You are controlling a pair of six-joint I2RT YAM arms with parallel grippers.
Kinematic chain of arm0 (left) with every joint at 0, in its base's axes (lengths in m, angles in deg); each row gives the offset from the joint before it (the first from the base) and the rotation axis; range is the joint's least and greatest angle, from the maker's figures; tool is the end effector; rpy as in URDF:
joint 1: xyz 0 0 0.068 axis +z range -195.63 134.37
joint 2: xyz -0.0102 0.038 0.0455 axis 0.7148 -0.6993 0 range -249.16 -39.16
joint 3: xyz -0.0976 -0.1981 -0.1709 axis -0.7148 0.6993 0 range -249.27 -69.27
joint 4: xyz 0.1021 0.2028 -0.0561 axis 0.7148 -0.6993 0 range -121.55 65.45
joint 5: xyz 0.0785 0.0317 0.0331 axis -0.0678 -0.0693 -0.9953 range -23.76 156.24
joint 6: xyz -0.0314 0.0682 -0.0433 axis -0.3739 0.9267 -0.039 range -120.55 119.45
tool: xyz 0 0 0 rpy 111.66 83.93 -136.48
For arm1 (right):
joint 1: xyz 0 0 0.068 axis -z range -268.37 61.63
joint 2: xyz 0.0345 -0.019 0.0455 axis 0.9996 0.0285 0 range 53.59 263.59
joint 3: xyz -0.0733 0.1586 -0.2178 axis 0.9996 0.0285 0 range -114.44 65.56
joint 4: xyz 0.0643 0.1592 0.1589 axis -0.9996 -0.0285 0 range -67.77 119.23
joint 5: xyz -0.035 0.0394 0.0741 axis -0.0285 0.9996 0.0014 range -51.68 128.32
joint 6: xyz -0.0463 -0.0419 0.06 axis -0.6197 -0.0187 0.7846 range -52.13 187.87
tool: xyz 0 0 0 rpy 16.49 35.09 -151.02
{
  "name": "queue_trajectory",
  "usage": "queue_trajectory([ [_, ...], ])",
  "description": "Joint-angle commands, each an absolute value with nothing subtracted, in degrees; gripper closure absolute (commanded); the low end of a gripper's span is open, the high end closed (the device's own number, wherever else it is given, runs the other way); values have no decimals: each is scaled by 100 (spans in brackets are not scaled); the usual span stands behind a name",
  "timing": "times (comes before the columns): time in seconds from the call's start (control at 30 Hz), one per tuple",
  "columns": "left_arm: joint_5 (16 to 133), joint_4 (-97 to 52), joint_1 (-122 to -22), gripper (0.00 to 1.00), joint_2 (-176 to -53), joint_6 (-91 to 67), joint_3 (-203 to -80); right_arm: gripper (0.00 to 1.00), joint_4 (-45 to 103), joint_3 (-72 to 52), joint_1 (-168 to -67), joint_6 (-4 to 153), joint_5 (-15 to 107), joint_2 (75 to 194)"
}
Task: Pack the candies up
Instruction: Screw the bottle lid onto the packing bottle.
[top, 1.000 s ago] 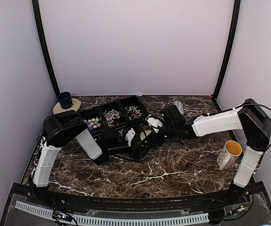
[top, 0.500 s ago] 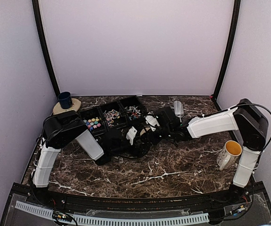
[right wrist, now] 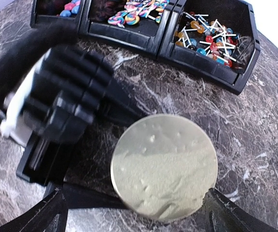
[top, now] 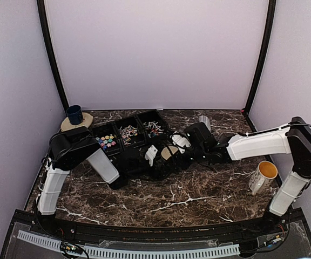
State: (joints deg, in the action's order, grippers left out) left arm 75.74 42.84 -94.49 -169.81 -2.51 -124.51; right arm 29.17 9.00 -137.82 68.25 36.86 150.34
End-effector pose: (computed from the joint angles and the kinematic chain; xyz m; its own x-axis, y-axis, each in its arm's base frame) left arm 0.2910 -0.3523 0.1047 -0.1208 0.0870 -0.9888 0.8467 0.5291 -0.0569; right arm 0.2419 0.2799 0.1918 -0.4249 -0.4866 -0.7633 -0.7443 0.6678 -0.0113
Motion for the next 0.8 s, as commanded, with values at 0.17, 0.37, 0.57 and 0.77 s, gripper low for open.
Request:
queue_trajectory([
  [0.17, 8379, 3363, -9329, 20, -17093, -83, -12219, 2, 2394, 1417, -13442, 6266, 4118, 14259],
  [0.37, 9331, 3628, -9155, 20, -17123, 107, -12100, 2, 2021, 1706, -13105, 5557, 4518, 13746],
  [0.57, 11382, 3904, -8987, 20, -17123, 399, -12010, 2, 1373, 1618, -13055, 3731, 5892, 13401],
  [0.77, 13016, 3499, -8975, 21, -17118, 833, -12142, 3, 1176, 1366, -13038, 2079, 7246, 13446],
])
